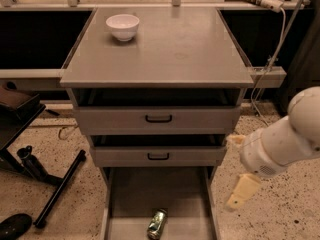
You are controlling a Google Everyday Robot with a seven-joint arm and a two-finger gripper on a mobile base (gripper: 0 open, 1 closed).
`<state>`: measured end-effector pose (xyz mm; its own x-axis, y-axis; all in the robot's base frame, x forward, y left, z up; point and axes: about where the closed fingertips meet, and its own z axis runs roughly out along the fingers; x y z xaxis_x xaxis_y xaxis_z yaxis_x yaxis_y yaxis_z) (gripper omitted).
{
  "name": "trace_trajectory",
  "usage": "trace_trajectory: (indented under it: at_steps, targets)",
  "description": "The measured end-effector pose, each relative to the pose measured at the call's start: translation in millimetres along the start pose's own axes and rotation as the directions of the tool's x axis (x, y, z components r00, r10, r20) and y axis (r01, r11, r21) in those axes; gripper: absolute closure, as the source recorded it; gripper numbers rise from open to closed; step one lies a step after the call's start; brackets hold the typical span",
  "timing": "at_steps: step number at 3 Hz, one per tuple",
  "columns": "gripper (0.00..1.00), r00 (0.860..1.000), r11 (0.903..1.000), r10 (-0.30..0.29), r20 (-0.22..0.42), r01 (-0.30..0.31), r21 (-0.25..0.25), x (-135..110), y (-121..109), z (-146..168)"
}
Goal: Pick green can from bottom drawer and place on counter
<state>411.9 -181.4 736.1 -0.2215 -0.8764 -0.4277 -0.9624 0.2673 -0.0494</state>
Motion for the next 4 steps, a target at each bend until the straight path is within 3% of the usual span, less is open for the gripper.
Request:
trace_trajectory:
  at_steps: [1, 2, 3, 4]
  targets:
    - [0.00, 0.992, 0.9950, -0.096, 0.085, 0.098, -0.022, -4.0, 9.5, 78.2]
    - [0.00, 0.976, 0.9887, -0.148, 0.160, 0.150, 0.003, -2.4, 1.0, 149.9]
    - [0.00, 0.967, 0.9862, -0.165, 0.194, 0.160, 0.042, 1.2, -20.0, 210.1]
    - [0.00, 0.967, 0.9862, -0.165, 0.194, 0.160, 0.042, 1.2, -20.0, 210.1]
